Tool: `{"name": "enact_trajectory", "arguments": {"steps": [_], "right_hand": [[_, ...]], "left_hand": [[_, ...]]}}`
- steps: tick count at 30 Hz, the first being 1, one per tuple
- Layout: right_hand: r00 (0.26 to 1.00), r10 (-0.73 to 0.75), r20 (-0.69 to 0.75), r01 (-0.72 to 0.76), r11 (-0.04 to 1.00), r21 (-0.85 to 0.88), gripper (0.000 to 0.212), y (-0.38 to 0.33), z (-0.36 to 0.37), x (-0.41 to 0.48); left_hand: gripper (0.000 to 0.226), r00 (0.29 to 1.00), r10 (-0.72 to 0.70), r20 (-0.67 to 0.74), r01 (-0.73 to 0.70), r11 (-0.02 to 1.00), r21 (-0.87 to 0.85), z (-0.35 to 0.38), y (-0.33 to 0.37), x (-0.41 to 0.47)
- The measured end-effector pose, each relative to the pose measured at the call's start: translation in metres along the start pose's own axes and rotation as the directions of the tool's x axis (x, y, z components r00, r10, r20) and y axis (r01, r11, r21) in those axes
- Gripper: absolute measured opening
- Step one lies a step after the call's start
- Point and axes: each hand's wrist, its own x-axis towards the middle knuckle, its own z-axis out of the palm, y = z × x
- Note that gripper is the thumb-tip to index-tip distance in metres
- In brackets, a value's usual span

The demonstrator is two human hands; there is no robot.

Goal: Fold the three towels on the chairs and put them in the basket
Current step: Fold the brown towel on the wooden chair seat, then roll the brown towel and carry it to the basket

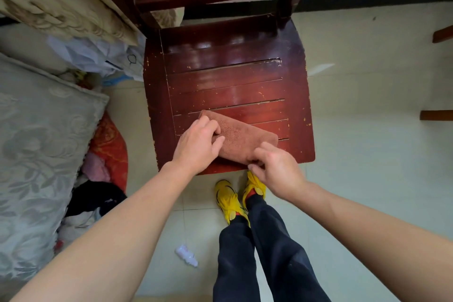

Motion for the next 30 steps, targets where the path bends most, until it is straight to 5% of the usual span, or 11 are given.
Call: {"name": "enact_trajectory", "arguments": {"steps": [4,7,12,14,17,20,24,30], "right_hand": [[0.997,0.074,0.029,-0.076,0.995,0.066,0.009,0.013,-0.002,0.013],[0.989,0.133,0.06,-0.135,0.99,0.041,0.015,0.006,-0.009,0.017],[0.991,0.081,-0.11,-0.106,0.964,-0.244,0.059,-0.002,-0.02,0.026],[0.99,0.141,-0.017,-0.141,0.957,-0.254,0.074,-0.003,-0.022,0.032],[0.987,0.139,0.085,-0.097,0.92,-0.381,0.062,-0.007,-0.019,0.03],[0.999,0.05,0.019,-0.037,0.907,-0.419,0.04,-0.013,-0.015,0.004],[0.999,-0.035,-0.021,0.026,0.946,-0.322,0.038,-0.018,-0.021,-0.055],[0.994,0.053,-0.098,-0.074,0.971,-0.227,0.037,-0.041,-0.052,-0.163]], "left_hand": [[0.028,0.996,-0.01,0.089,0.008,1.0,0.015,0.001,-0.003,0.002],[0.044,0.996,0.079,0.036,-0.086,0.943,0.321,-0.006,0.002,0.004],[0.096,0.958,0.121,0.26,-0.244,0.818,0.521,-0.015,0.017,0.03],[0.092,0.94,0.127,0.317,-0.295,0.767,0.57,-0.015,0.023,0.034],[0.069,0.942,0.119,0.314,-0.292,0.752,0.591,-0.011,0.028,0.021],[0.044,0.939,0.071,0.336,-0.254,0.803,0.54,-0.012,0.03,-0.01],[0.04,0.915,0.138,0.379,-0.314,0.835,0.453,-0.028,0.041,-0.059],[0.034,0.871,0.238,0.429,-0.413,0.829,0.378,-0.059,0.091,-0.133]]}}
